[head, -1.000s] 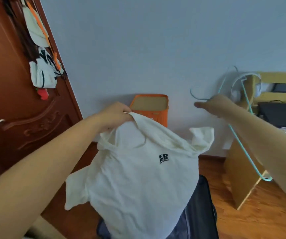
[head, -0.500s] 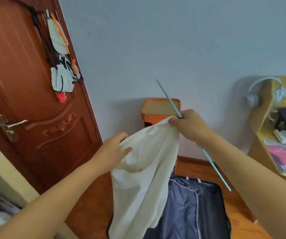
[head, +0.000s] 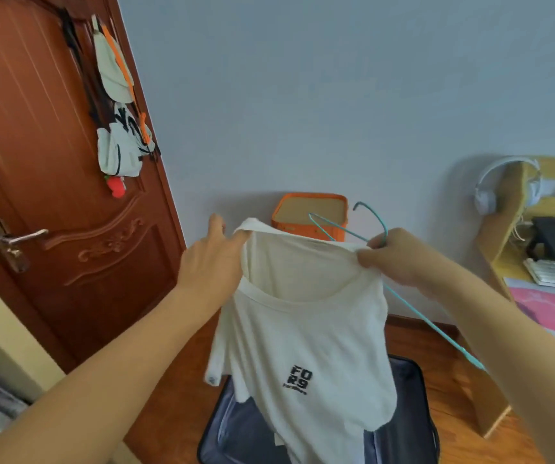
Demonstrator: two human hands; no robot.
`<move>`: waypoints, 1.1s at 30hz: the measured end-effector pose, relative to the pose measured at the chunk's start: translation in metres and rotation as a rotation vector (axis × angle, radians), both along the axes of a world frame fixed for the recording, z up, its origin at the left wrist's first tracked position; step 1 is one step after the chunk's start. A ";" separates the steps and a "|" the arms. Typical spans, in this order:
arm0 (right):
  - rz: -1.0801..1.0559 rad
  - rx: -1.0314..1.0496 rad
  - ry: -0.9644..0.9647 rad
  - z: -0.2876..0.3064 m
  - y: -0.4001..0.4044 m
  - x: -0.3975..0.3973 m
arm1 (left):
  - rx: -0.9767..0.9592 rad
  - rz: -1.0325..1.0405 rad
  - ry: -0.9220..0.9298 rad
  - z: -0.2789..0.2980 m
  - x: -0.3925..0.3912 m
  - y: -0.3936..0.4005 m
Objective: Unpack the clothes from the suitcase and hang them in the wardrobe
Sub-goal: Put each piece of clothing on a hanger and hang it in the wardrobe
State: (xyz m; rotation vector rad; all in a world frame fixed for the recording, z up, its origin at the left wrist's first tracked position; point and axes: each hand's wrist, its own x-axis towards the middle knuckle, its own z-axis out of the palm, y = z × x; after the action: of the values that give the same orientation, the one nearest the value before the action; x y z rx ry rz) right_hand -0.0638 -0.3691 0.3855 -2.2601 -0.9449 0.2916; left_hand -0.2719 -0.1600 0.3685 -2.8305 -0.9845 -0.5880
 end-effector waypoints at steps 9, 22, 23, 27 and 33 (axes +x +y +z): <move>-0.023 0.270 0.428 -0.009 -0.087 0.016 | -0.278 -0.115 0.536 0.009 0.077 -0.008; 0.014 0.100 -0.008 0.005 -0.047 -0.042 | -0.005 -0.157 0.644 0.007 0.066 0.006; 0.017 0.077 -0.016 0.008 -0.045 -0.044 | 0.000 -0.145 0.644 0.012 0.061 0.013; 0.004 0.100 -0.035 0.030 -0.051 -0.051 | -0.059 -0.138 0.667 0.021 0.042 0.033; 0.013 0.106 -0.160 0.009 0.011 -0.074 | -0.240 -0.166 0.530 0.025 0.046 0.006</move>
State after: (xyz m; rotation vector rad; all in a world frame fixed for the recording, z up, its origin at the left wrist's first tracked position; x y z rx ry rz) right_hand -0.1376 -0.3576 0.3942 -2.2058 -1.0319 0.0649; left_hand -0.2257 -0.1540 0.3936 -3.0320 -0.7633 0.2907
